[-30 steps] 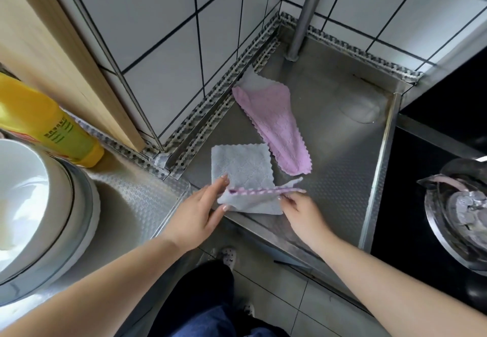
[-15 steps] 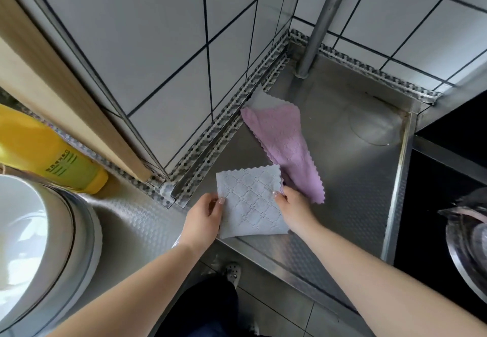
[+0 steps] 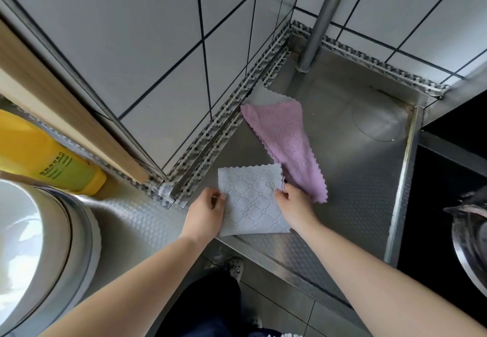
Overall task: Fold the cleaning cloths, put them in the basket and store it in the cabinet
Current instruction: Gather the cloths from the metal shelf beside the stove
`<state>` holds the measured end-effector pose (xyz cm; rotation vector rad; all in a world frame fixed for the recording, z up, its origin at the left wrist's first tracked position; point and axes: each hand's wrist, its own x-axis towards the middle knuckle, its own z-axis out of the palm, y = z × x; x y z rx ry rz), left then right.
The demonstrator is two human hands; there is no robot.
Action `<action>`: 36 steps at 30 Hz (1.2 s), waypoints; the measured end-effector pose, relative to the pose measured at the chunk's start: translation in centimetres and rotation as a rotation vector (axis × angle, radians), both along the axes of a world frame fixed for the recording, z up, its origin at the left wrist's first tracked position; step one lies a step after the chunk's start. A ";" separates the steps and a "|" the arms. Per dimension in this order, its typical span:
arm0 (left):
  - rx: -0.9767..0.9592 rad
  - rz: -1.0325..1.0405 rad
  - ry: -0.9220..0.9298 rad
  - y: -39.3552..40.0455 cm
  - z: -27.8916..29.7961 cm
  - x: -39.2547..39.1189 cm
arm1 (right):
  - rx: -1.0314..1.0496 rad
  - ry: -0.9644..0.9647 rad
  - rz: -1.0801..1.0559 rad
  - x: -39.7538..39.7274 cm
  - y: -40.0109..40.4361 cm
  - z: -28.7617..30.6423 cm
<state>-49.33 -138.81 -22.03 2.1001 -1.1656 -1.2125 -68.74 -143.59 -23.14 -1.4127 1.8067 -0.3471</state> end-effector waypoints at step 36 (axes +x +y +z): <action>-0.287 -0.726 -0.730 -1.7 -2.2 -1.0 | -0.241 0.530 0.464 1.8 1.7 -0.8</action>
